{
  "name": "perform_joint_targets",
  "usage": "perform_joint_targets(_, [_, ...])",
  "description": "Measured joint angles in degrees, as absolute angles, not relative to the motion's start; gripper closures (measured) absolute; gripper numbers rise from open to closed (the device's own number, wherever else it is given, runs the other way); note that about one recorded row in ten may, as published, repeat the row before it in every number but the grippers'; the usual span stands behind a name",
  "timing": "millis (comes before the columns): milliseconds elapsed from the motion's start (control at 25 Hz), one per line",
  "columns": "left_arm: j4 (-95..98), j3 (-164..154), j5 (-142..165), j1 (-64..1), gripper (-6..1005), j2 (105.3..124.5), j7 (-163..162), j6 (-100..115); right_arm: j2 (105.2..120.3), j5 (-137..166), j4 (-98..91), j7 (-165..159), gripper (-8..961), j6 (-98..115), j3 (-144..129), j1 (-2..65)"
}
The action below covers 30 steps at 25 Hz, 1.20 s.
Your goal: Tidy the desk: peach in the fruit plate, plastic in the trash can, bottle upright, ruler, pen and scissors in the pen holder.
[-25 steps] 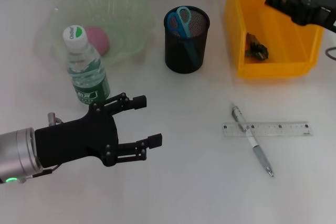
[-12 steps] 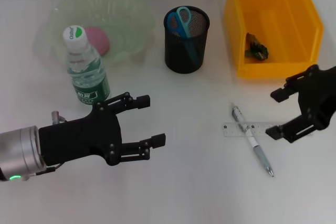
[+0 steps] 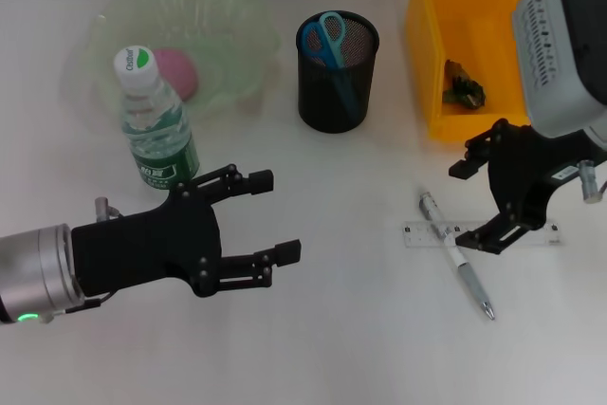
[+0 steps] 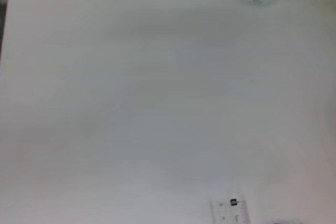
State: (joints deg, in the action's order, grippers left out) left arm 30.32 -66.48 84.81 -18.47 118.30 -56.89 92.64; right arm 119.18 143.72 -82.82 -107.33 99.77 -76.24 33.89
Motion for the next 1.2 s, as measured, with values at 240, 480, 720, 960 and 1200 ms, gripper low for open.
perform_joint_targets(240, [30.3, -66.3, 84.8, -18.6, 134, 118.3, -57.0, 92.8, 119.21, 144.1, -78.3, -105.3, 130, 96.1, -78.0, 35.4])
perform_joint_targets(480, [30.3, -66.5, 84.8, -18.5, 134, 118.34, -57.0, 92.7, 119.32, 144.2, -73.4, -103.3, 131, 92.8, -78.4, 37.4])
perform_joint_targets(720, [30.3, -66.5, 84.8, -18.4, 134, 118.4, -57.0, 92.9, 119.35, 144.3, -69.6, -102.4, 133, 88.8, -80.1, 38.7])
perform_joint_targets(960, [30.3, -66.5, 84.8, -18.3, 134, 118.48, -57.3, 92.9, 119.58, 143.8, -66.8, -102.4, 134, 86.1, -82.9, 39.0])
perform_joint_targets(1200, [30.3, -66.5, 84.8, -18.5, 134, 118.48, -57.8, 92.9, 119.62, 143.0, -64.4, -103.2, 135, 82.7, -86.2, 39.1])
